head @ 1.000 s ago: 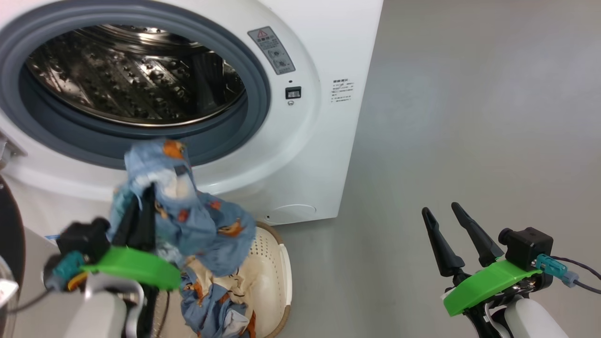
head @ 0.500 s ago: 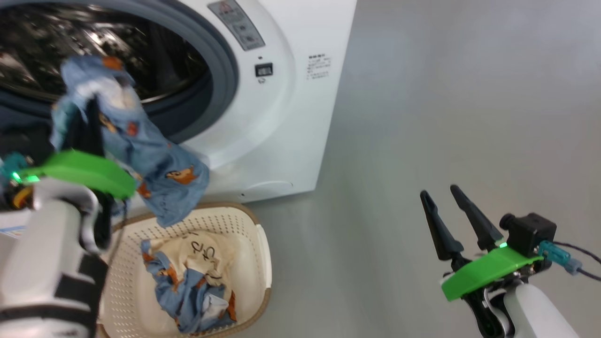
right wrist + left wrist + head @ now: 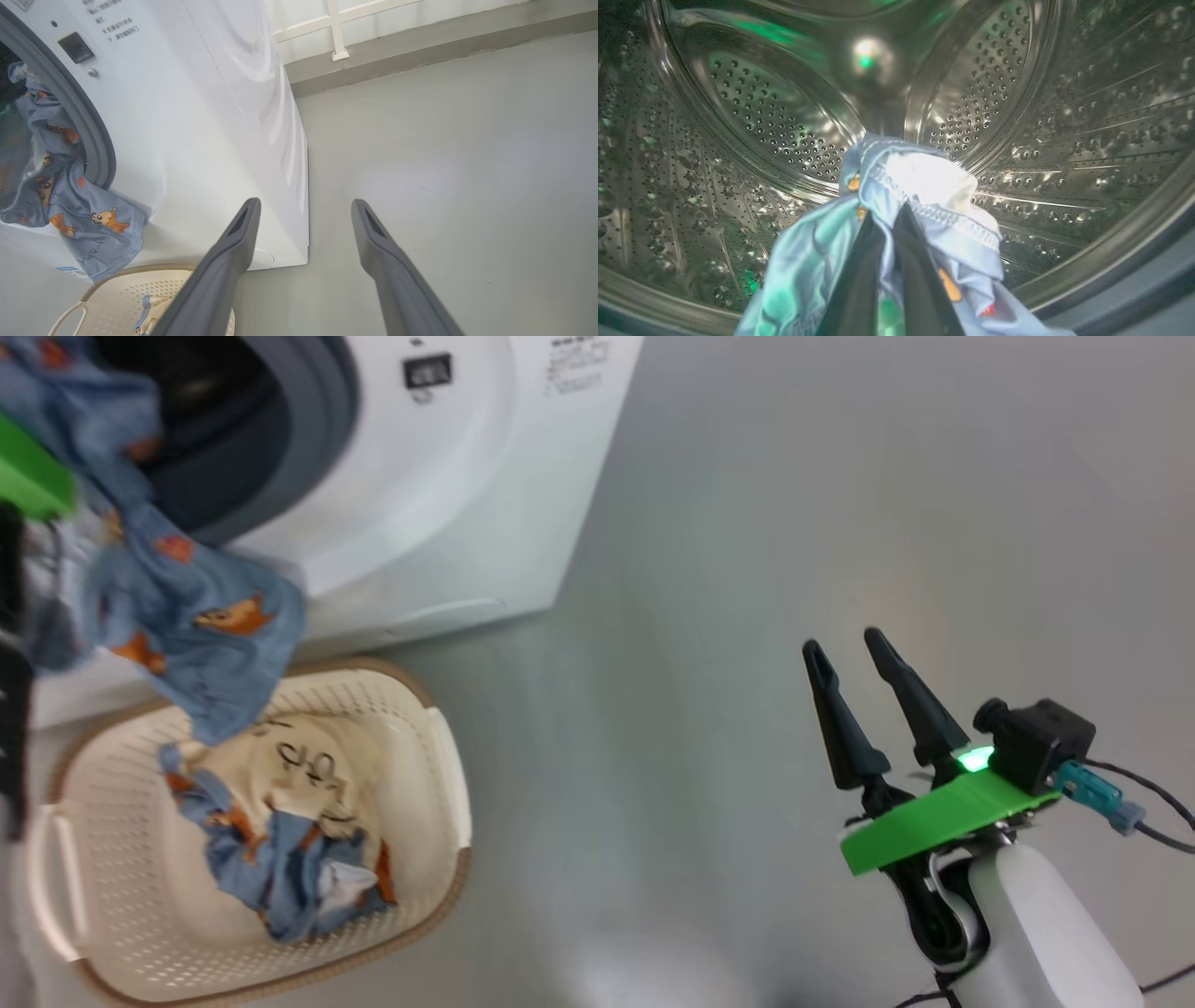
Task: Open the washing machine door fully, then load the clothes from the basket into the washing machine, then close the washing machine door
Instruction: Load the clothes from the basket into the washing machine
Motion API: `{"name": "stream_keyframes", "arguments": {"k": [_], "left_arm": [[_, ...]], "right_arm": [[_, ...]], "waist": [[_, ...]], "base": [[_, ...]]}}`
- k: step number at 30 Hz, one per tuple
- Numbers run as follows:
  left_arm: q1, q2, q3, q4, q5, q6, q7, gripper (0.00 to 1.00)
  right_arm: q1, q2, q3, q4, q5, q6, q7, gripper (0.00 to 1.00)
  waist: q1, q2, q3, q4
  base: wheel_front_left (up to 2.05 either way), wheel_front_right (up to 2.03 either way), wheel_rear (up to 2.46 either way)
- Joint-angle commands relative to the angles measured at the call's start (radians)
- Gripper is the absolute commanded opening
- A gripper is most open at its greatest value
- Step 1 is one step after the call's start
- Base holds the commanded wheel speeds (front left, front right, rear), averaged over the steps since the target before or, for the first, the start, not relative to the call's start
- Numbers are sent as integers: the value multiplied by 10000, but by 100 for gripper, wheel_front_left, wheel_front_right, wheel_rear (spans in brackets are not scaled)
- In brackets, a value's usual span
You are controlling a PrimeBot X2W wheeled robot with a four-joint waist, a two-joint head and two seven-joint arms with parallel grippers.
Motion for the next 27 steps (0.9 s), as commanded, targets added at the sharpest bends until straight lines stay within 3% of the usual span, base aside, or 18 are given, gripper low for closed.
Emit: {"name": "stream_keyframes", "arguments": {"k": [1,12,13,14,15,27], "left_arm": [[-569,617,193,-27,227,-49,-64,0],[-1674,710,255,-623,952,311,-64,0],[-1602,655,281,-441,940,337,-65,9],[-1538,611,267,-109,944,385,-65,90],[-1548,580,227,148,971,408,-65,100],[-1423,248,274,1146,897,429,-65,100]], "right_arm": [[-102,79,155,-279,-83,85,-76,100],[-251,445,170,-301,-129,85,-76,100],[-250,461,175,-282,-134,85,-76,100],[-251,471,174,-264,-134,85,-76,100],[-254,475,171,-252,-135,85,-76,100],[-332,295,185,-166,-189,85,-76,100]], "waist": [[0,0,1149,-880],[0,0,1583,-1208],[0,0,1556,-1201],[0,0,1518,-1187],[0,0,1490,-1169],[0,0,881,-692]], "base": [[0,0,0],[0,0,0],[0,0,0],[0,0,0],[0,0,0],[0,0,0]]}}
